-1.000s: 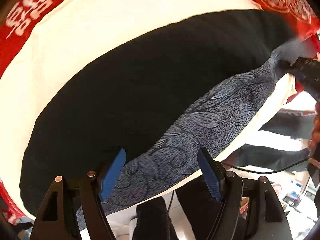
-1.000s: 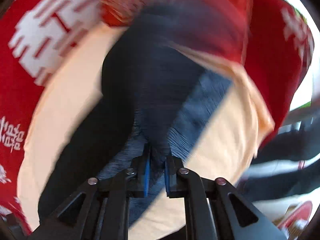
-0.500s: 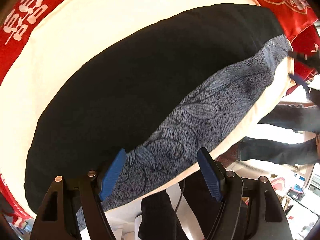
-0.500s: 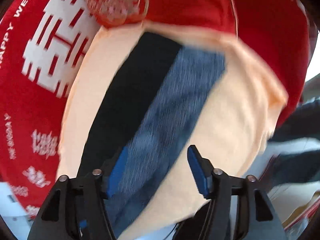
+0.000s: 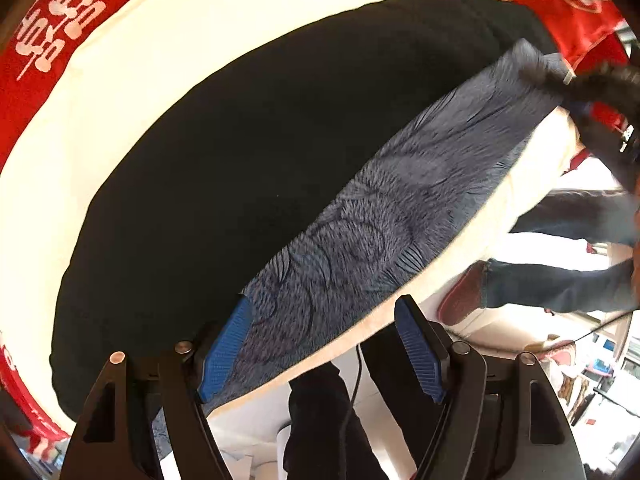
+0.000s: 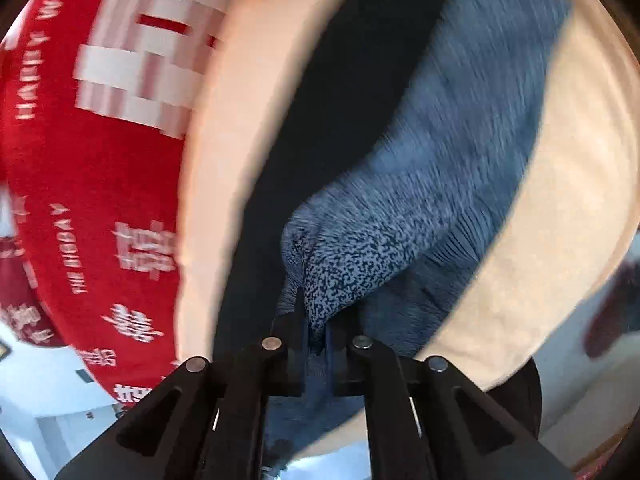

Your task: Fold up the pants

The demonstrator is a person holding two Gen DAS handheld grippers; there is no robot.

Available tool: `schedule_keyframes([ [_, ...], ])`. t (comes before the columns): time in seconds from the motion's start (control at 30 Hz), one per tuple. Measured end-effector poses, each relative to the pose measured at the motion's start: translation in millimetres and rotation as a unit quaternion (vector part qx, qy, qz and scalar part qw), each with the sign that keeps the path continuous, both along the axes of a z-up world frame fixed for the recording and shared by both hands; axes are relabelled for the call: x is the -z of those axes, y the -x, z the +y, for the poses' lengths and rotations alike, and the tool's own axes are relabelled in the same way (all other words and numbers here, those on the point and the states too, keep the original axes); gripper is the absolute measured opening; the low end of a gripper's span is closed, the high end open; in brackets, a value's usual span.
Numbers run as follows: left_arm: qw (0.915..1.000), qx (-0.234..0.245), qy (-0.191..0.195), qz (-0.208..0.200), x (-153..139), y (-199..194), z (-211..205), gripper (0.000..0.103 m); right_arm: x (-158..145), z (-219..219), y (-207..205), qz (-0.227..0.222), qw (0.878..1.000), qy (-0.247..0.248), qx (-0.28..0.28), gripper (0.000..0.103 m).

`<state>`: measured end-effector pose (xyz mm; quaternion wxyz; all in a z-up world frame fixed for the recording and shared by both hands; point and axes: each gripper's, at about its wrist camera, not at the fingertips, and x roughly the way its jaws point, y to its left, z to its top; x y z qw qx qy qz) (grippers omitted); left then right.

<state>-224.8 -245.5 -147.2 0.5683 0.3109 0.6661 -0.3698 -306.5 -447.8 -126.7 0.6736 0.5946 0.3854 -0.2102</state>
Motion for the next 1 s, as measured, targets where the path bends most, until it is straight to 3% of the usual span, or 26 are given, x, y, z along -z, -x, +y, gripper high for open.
schedule_keyframes([
  [0.03, 1.0000, 0.002, 0.008, 0.003, -3.0, 2.0, 1.1, 0.075, -6.3, 0.2, -0.6, 0.018, 0.999, 0.027, -0.012, 0.006],
  [0.13, 0.9998, 0.010, 0.012, 0.012, -4.1, 2.9, 11.9, 0.075, 42.9, 3.4, 8.2, 0.117, 0.993, -0.012, -0.013, 0.006],
  [0.17, 0.9998, 0.012, 0.008, 0.013, -3.3, 3.2, 14.5, 0.075, 49.1, 5.1, 4.3, 0.125, 0.992, -0.004, -0.024, 0.006],
  [0.2, 0.9998, 0.015, 0.003, 0.011, -4.9, 2.9, 18.0, 0.075, 46.5, 7.2, 0.2, 0.129, 0.991, 0.015, -0.036, 0.006],
  [0.27, 0.9997, 0.022, 0.002, 0.007, -6.6, 5.0, 27.2, 0.075, 29.7, 14.4, -10.0, 0.149, 0.986, 0.047, -0.056, 0.019],
  [0.33, 0.9998, 0.019, 0.006, 0.007, -7.1, 5.2, 36.2, 0.075, 14.9, 24.5, -8.6, 0.166, 0.981, 0.074, -0.062, 0.051],
  [0.47, 0.9999, -0.003, 0.012, 0.002, -3.6, 1.6, 45.3, 0.075, -11.5, 44.2, -19.0, 0.186, 0.969, 0.137, -0.089, 0.051],
  [0.53, 0.9994, -0.024, 0.025, 0.001, -2.1, -3.3, 51.5, 0.075, -22.9, 64.1, -36.7, 0.171, 0.956, 0.184, -0.149, 0.051],
  [0.63, 0.9983, -0.049, 0.030, 0.000, 1.5, -9.6, 58.7, 0.075, -21.6, 115.7, -80.5, 0.141, 0.913, 0.249, -0.290, 0.051],
  [0.7, 0.9981, -0.058, 0.022, -0.003, 9.2, -11.5, 64.1, 0.075, -1.4, 147.4, -97.9, 0.143, 0.876, 0.275, -0.370, 0.051],
  [0.73, 0.9980, -0.062, 0.010, -0.005, 14.5, -14.9, 67.3, 0.075, 24.8, 159.2, -99.7, 0.196, 0.848, 0.272, -0.411, 0.050],
  [0.77, 0.9979, -0.065, 0.003, -0.007, 18.1, -15.2, 72.0, 0.075, 31.8, 162.1, -95.6, 0.212, 0.843, 0.269, -0.415, 0.051],
  [0.83, 0.9970, -0.076, -0.006, -0.012, 22.3, -17.2, 84.1, 0.075, 17.9, 160.0, -86.8, 0.214, 0.860, 0.258, -0.384, 0.051],
  [0.93, 0.9948, -0.100, 0.003, -0.019, 24.0, -21.8, 96.5, 0.075, -9.0, 163.9, -74.0, 0.153, 0.899, 0.221, -0.345, 0.053],
  [1.0, 0.9932, -0.114, 0.001, -0.026, 29.6, -23.4, 101.3, 0.075, -13.0, 178.7, -77.2, 0.133, 0.901, 0.204, -0.359, 0.053],
])
